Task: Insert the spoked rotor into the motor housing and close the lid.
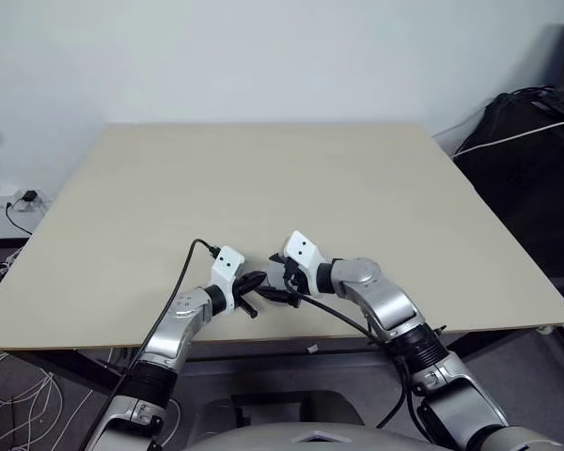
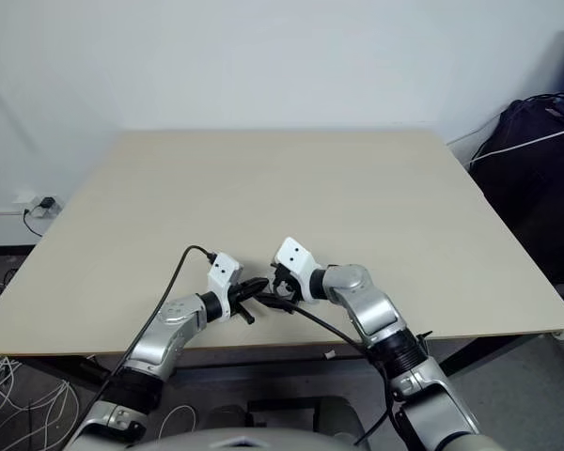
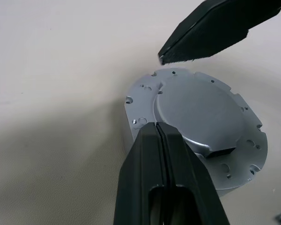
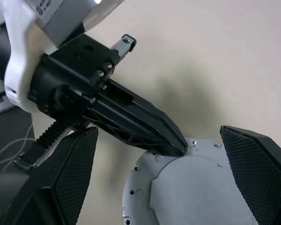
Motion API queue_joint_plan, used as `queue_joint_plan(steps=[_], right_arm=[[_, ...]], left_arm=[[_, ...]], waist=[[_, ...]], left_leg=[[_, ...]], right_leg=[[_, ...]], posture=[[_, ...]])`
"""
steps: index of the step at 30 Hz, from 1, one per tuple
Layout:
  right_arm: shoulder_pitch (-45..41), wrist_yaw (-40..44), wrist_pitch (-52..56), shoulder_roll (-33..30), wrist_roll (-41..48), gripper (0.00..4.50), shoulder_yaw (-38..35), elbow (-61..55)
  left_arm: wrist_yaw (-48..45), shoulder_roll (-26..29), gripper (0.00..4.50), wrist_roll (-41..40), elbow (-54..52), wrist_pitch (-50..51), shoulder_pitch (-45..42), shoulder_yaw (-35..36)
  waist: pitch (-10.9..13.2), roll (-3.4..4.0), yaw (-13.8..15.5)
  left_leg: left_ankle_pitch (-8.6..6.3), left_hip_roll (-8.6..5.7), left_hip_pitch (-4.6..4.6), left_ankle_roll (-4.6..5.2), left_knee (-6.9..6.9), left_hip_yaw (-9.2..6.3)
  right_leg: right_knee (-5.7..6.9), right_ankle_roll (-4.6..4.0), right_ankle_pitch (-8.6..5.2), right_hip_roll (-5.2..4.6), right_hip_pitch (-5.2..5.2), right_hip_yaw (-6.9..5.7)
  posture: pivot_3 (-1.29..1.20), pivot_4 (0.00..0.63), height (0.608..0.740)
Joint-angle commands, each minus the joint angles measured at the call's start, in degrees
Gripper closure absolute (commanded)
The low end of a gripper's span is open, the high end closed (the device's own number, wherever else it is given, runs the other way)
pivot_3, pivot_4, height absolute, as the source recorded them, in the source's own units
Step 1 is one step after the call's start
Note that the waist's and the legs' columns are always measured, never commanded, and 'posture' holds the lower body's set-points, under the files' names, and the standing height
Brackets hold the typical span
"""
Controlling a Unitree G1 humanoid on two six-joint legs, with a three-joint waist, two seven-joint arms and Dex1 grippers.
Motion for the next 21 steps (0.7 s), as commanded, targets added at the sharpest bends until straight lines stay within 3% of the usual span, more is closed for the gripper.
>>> queue_joint_plan(steps=[1,16,21], right_arm=[[-0.2,-1.8,0.3,-0.5,1.0,0.02,-2.9,-3.4],[4.8,-5.1,14.3,-9.1,4.5,0.02,-11.2,-11.6],[6.7,-8.3,26.1,-6.2,10.6,0.02,-16.5,-13.7]], left_arm=[[-0.3,-0.4,4.50,0.1,-0.2,-0.3,-0.4,-0.6],[-1.1,-0.7,4.50,0.2,0.2,-0.7,-0.8,-0.9],[-1.3,-0.8,4.50,0.2,0.5,-0.9,-1.1,-1.0]], waist=[[0.0,0.00,0.0],[0.0,-0.01,0.5],[0.0,-0.02,0.6]], left_leg=[[0.00,0.00,0.00,0.00,0.00,0.01],[-0.01,-0.03,-0.03,0.01,0.00,0.00],[-0.01,-0.03,-0.04,0.02,0.01,-0.02]], right_leg=[[0.00,0.00,0.00,0.00,0.00,0.00],[-0.04,-0.03,-0.02,-0.01,-0.01,0.01],[-0.05,-0.03,-0.02,-0.01,0.00,0.00]], posture=[[0.00,0.000,0.740],[0.00,0.000,0.740],[0.00,0.000,0.740]])
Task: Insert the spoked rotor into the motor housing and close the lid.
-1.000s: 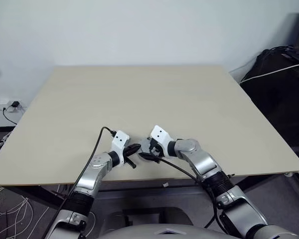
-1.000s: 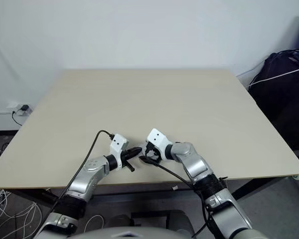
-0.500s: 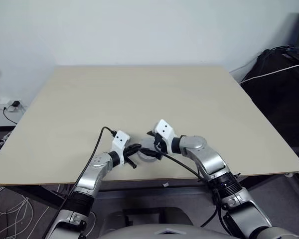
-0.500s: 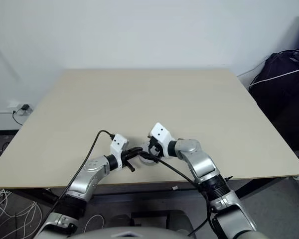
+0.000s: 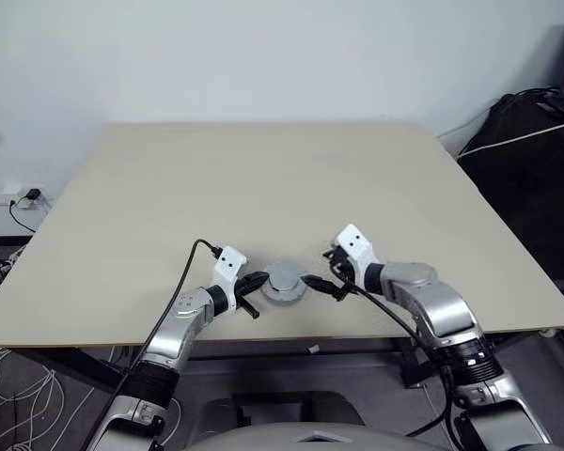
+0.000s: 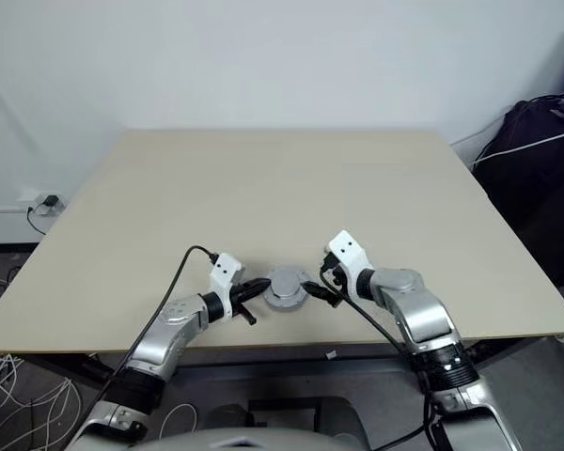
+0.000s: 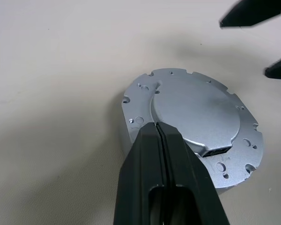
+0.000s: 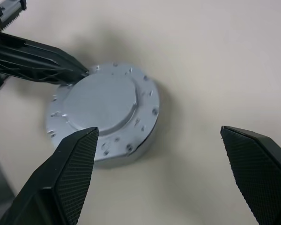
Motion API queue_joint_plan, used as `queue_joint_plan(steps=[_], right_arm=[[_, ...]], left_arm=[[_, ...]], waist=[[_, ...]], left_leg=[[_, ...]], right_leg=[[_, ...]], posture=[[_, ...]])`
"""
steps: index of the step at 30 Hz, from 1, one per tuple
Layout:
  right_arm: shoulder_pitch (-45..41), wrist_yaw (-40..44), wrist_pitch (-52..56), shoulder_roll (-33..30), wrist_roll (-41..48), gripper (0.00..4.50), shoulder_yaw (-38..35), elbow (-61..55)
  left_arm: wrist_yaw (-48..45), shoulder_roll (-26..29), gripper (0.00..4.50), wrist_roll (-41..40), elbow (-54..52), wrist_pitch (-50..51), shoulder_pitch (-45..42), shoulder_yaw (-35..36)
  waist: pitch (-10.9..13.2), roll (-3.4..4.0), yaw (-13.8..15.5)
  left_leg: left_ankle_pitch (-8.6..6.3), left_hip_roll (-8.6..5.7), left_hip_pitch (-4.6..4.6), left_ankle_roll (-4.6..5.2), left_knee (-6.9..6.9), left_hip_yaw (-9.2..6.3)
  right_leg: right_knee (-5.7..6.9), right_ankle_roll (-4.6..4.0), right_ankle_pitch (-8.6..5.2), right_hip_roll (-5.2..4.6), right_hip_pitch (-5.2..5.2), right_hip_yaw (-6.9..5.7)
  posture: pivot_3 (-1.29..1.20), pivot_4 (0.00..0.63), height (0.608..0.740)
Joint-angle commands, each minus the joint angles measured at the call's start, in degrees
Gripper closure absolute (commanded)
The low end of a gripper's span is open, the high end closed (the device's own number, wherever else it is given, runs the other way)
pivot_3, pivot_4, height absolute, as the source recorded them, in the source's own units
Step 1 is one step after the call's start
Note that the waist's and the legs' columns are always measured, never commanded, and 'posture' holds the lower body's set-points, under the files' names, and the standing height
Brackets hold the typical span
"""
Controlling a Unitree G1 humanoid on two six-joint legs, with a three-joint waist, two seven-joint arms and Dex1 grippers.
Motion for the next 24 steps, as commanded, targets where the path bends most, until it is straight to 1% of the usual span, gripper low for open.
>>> queue_joint_plan(steps=[1,7,10,12,20,24], right_arm=[[0.0,-3.9,9.1,3.6,5.0,0.02,-5.3,-3.1],[-1.7,-14.6,25.3,13.6,8.6,0.02,-13.9,-1.1],[-3.0,-19.0,29.6,17.4,8.7,0.02,-17.6,0.1],[-4.0,-20.4,31.3,19.6,9.7,0.02,-20.3,0.7],[-6.3,-23.5,34.9,22.8,11.7,0.02,-26.2,3.0],[-6.7,-24.6,35.3,23.9,12.3,0.02,-27.3,3.8]], left_arm=[[-0.8,-0.3,4.50,0.2,0.4,-0.7,-1.1,-0.7],[-0.7,-0.3,4.50,0.2,1.1,-1.0,-1.6,-0.7],[-0.7,-0.4,4.50,0.2,1.3,-1.2,-1.8,-0.7],[-0.7,-0.4,4.50,0.1,1.5,-1.3,-1.9,-0.6],[-0.4,-0.3,4.50,0.0,1.1,-1.3,-1.5,-0.3],[-0.5,-0.3,4.50,-0.1,1.0,-1.3,-1.3,-0.3]], waist=[[0.0,0.00,0.0],[0.0,0.02,0.2],[0.0,0.03,0.2],[0.0,0.04,0.2],[0.0,0.07,0.0],[0.0,0.10,-0.1]], left_leg=[[0.00,0.00,0.00,0.00,0.00,0.00],[0.00,0.01,-0.03,0.00,0.03,0.00],[0.00,0.00,-0.05,0.00,0.04,0.00],[0.00,0.00,-0.05,0.00,0.04,0.00],[0.00,-0.02,-0.06,0.00,0.04,-0.02],[0.00,-0.02,-0.06,0.00,0.04,-0.01]], right_leg=[[0.01,0.00,0.00,0.00,0.00,0.00],[0.04,0.01,0.02,-0.01,-0.01,0.00],[0.05,0.03,0.03,-0.01,-0.03,0.01],[0.05,0.06,0.05,-0.01,-0.03,0.00],[0.04,0.13,0.08,-0.01,-0.03,0.00],[0.05,0.14,0.09,-0.01,-0.03,0.01]], posture=[[0.00,0.000,0.740],[0.00,0.000,0.740],[0.00,0.000,0.740],[0.00,0.000,0.740],[0.00,0.000,0.740],[0.00,0.000,0.740]])
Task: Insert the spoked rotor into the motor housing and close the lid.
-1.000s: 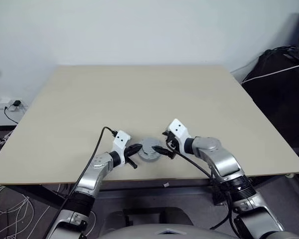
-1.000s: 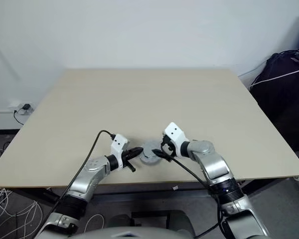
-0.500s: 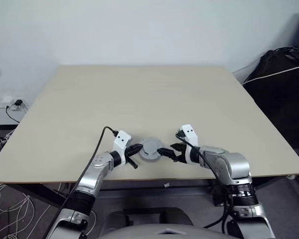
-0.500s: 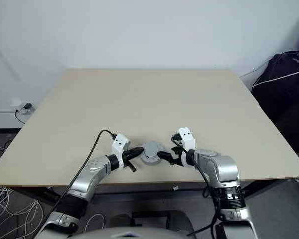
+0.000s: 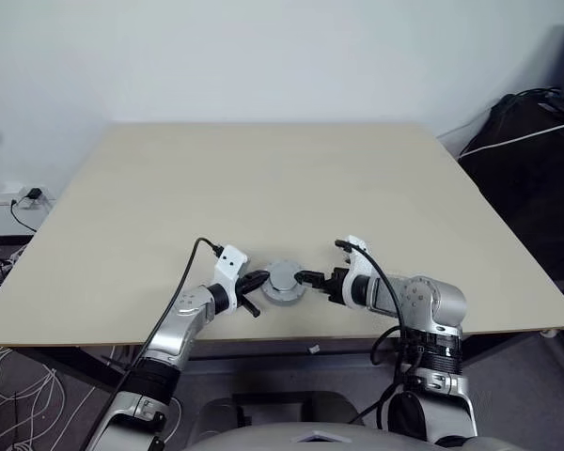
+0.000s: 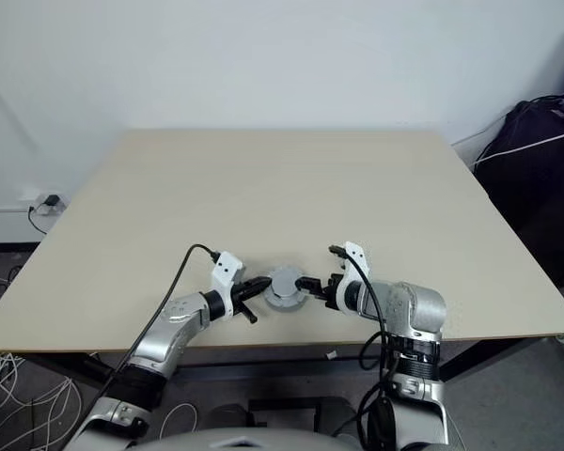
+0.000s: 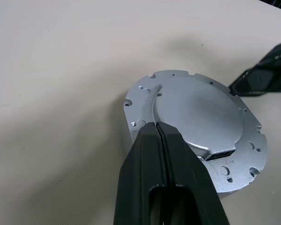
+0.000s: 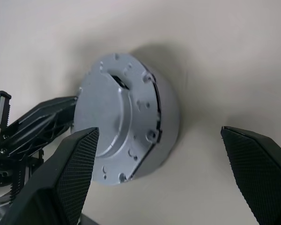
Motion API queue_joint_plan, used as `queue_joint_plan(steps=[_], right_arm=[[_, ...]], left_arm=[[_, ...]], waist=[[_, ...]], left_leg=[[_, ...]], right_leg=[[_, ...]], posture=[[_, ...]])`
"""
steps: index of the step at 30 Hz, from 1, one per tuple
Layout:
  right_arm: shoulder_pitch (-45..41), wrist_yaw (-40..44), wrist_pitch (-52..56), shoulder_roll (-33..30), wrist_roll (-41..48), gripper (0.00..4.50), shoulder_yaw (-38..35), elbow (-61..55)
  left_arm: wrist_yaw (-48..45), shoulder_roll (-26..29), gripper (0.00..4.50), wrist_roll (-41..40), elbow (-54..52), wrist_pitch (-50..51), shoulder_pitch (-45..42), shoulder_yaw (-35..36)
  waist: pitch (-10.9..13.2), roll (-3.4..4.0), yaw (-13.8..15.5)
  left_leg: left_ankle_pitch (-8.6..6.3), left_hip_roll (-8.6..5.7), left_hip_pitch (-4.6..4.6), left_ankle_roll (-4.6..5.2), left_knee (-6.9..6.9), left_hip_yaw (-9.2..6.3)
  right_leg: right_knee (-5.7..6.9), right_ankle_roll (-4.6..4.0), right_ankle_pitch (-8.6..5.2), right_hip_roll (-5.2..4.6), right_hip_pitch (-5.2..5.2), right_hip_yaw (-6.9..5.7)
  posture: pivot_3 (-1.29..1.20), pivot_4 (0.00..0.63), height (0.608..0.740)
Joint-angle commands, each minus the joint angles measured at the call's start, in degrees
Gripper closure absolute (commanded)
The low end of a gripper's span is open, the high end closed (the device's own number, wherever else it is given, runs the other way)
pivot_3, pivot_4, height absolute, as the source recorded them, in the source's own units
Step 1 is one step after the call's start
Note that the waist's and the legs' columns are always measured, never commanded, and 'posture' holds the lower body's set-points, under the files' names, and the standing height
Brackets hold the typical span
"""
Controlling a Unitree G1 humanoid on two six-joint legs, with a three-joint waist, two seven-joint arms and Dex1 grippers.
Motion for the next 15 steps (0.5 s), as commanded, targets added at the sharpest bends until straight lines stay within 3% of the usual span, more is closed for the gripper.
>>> queue_joint_plan(steps=[1,15], right_arm=[[-1.7,-0.8,0.3,1.0,1.5,0.02,-1.4,-0.1],[-1.5,-3.4,-0.4,5.4,3.3,0.02,-3.3,2.6]], left_arm=[[-0.4,-0.2,4.50,-0.1,-0.5,-0.5,-0.4,-0.2],[-0.6,-0.1,4.50,-0.2,-0.7,-0.4,-0.1,-0.2]], waist=[[0.0,0.01,0.0],[0.0,0.04,-0.1]], left_leg=[[0.00,0.00,0.00,0.00,0.00,0.00],[0.00,0.00,0.00,0.00,0.00,-0.02]], right_leg=[[0.00,0.00,0.00,0.00,0.00,0.00],[0.00,0.03,0.02,0.00,0.00,0.00]], posture=[[0.00,0.000,0.740],[0.00,0.000,0.740]])
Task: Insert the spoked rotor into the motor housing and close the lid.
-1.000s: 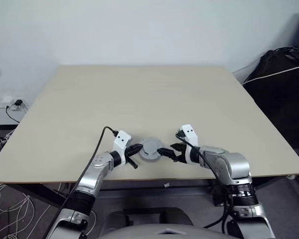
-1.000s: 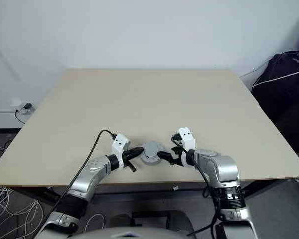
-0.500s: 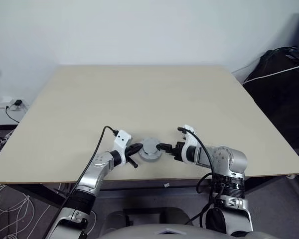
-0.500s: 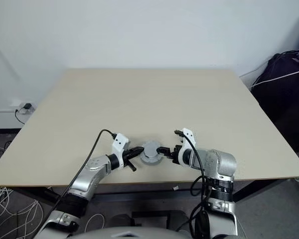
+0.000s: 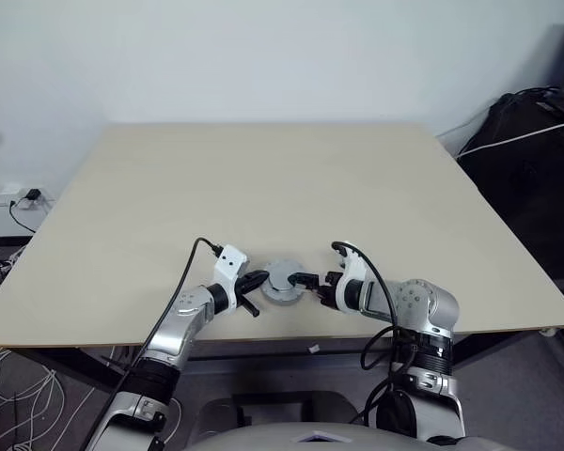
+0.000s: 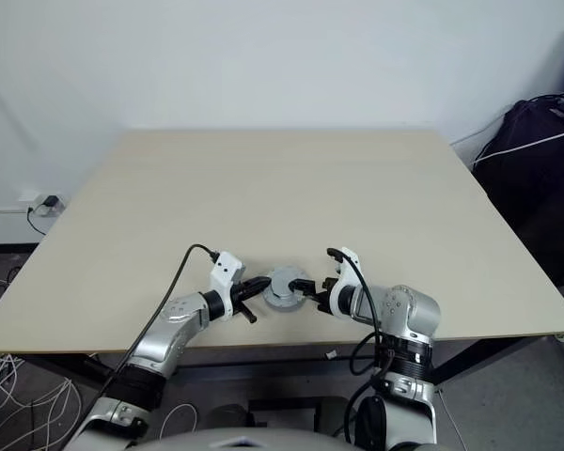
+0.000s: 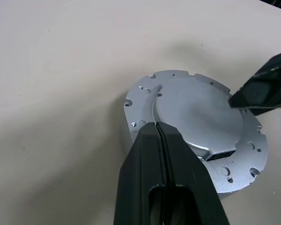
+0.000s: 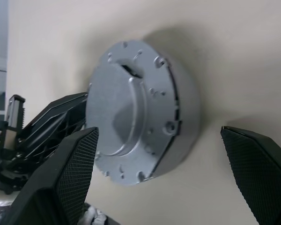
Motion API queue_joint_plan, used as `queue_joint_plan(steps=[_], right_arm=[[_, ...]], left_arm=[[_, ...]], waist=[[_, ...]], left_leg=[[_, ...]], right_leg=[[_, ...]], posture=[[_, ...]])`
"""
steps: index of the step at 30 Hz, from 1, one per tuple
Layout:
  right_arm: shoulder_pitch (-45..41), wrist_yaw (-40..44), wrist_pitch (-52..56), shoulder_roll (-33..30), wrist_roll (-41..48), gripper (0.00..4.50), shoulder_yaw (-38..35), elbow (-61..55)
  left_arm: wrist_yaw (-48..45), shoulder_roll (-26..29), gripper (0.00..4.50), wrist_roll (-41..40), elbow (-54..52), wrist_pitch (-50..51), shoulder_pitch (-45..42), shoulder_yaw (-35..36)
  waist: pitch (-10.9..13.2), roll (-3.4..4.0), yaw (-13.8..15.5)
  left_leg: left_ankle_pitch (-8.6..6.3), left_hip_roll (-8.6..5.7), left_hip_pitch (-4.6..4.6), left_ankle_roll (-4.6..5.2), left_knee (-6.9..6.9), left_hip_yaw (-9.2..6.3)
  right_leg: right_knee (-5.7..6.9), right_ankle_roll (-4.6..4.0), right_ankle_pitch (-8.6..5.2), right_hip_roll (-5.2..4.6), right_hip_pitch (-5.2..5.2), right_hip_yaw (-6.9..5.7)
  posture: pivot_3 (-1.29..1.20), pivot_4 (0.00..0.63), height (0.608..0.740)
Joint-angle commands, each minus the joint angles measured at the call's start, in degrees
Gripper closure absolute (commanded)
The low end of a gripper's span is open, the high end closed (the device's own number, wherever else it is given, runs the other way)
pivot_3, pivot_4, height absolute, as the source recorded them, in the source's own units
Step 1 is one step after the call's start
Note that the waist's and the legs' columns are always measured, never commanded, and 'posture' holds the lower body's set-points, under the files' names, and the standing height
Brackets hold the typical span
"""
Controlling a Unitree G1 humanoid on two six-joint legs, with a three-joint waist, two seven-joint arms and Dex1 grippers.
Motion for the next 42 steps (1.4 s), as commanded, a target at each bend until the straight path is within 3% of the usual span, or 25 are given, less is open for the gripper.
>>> queue_joint_plan(steps=[1,15,31,42], right_arm=[[-1.1,-0.9,-2.0,1.4,0.9,0.02,-0.5,1.3],[-1.0,-2.9,-7.0,6.7,4.0,0.02,-2.8,6.3],[1.1,5.1,-4.1,5.3,12.7,0.02,-1.3,3.7],[1.1,3.9,-7.7,7.0,12.9,0.02,-1.9,4.6]], left_arm=[[-0.5,-0.2,4.50,-0.1,-0.7,-0.4,-0.2,-0.2],[-0.7,-0.3,4.50,0.0,-0.6,-0.4,0.0,0.0],[-1.1,-0.6,4.50,0.2,0.3,-0.8,-0.2,-0.3],[-1.1,-0.6,4.50,0.3,0.7,-1.0,-0.4,-0.3]], waist=[[0.0,0.00,0.0],[0.0,0.02,-1.4],[0.0,0.08,-1.8],[0.1,0.15,-1.8]], left_leg=[[0.00,0.00,0.00,0.00,0.00,0.00],[0.06,0.06,0.12,-0.02,0.00,0.01],[0.05,0.05,-0.01,-0.01,-0.05,-0.01],[0.04,0.04,-0.08,-0.01,-0.05,-0.01]], right_leg=[[0.00,0.00,0.00,0.00,0.00,0.00],[0.06,0.08,0.06,0.03,0.07,0.02],[0.02,0.07,0.06,0.03,-0.06,0.02],[0.00,0.08,0.06,0.03,-0.11,0.02]], posture=[[0.00,0.000,0.740],[0.00,0.000,0.740],[0.00,0.000,0.740],[0.00,0.000,0.740]])
